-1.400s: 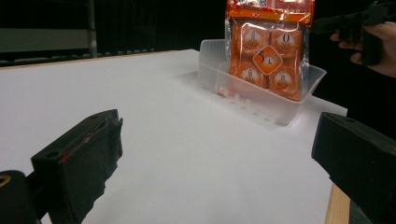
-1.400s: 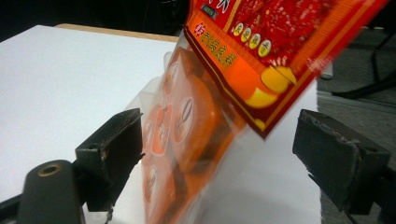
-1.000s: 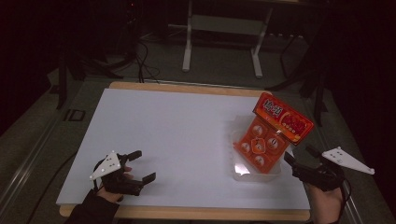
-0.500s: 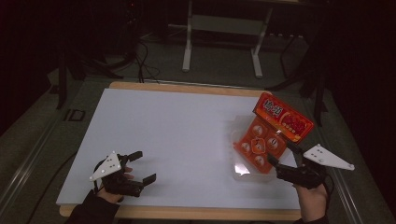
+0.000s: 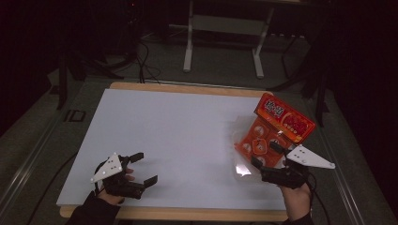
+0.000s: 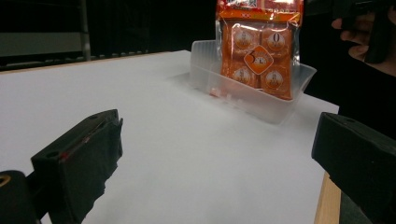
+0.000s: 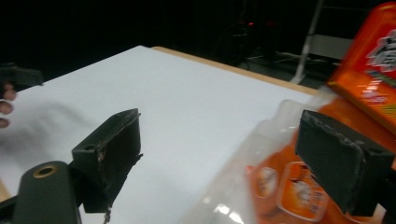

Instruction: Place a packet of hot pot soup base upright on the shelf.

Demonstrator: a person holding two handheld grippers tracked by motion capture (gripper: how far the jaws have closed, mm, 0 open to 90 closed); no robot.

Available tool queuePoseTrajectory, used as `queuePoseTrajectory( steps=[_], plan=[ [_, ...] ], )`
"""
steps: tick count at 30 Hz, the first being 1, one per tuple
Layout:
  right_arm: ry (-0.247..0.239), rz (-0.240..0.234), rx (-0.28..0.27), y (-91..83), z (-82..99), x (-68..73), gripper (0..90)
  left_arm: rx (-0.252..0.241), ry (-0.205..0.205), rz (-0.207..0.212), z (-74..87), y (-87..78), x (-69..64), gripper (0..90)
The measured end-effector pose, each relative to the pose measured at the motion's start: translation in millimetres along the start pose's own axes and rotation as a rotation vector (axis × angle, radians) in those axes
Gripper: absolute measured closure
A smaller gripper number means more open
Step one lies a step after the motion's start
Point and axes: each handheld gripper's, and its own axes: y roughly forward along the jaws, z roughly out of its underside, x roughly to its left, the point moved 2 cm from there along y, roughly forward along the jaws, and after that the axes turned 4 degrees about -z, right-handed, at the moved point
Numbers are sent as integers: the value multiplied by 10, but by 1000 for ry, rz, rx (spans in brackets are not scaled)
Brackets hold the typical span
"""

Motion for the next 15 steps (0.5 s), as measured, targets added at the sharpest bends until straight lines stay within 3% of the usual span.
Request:
queuePoseTrajectory(
  steps=[6, 15],
  plan=[
    [-21, -61, -1, 145, 65, 152, 141, 4, 4, 2, 4, 2, -2, 21],
    [-75, -99, 29, 316, 165, 316, 141, 2, 11, 4, -1, -1, -8, 21]
  ],
)
